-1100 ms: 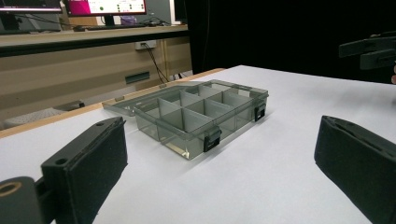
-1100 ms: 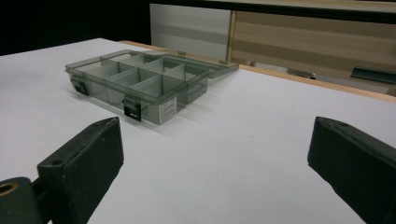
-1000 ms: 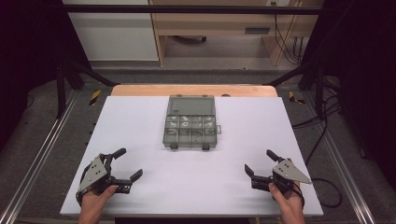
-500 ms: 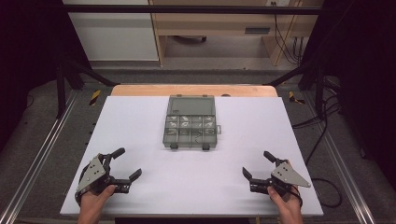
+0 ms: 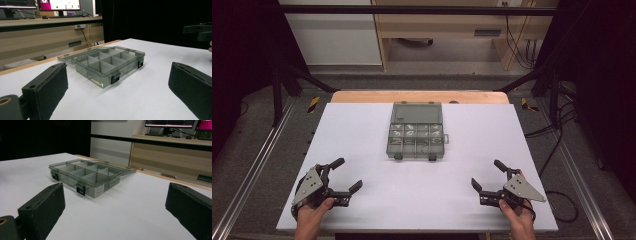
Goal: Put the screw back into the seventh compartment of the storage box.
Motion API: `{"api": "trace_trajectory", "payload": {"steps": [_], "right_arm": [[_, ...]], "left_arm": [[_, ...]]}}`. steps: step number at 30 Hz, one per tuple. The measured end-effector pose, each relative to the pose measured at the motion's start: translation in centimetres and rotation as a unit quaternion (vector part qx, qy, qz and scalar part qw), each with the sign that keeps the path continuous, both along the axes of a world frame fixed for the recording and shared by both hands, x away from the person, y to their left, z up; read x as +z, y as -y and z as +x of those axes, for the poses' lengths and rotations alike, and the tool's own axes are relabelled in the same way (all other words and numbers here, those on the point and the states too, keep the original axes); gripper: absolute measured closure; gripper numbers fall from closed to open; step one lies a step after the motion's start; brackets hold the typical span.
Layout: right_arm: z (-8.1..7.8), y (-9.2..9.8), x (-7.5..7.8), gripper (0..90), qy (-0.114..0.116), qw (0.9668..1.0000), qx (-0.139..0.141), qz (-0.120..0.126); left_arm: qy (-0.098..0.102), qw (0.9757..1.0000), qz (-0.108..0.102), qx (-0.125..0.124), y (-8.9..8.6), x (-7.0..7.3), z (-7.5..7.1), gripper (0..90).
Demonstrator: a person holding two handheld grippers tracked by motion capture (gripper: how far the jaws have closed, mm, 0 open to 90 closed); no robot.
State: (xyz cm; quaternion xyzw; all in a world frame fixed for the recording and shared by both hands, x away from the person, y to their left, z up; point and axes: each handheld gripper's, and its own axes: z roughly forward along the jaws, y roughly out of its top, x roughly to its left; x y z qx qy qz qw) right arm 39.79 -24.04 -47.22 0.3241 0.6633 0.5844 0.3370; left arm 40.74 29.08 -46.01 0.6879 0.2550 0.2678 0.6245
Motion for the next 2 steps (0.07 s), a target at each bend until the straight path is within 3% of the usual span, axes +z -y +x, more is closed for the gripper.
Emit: {"api": "trace_trajectory", "payload": {"steps": [2], "right_arm": [[0.04,-0.05,-0.02,2.6,-0.002,1.0000,-0.001,-0.002]], "left_arm": [[0.000,1.0000,0.001,0.001,-0.03,-0.01,0.01,2.2]]}}
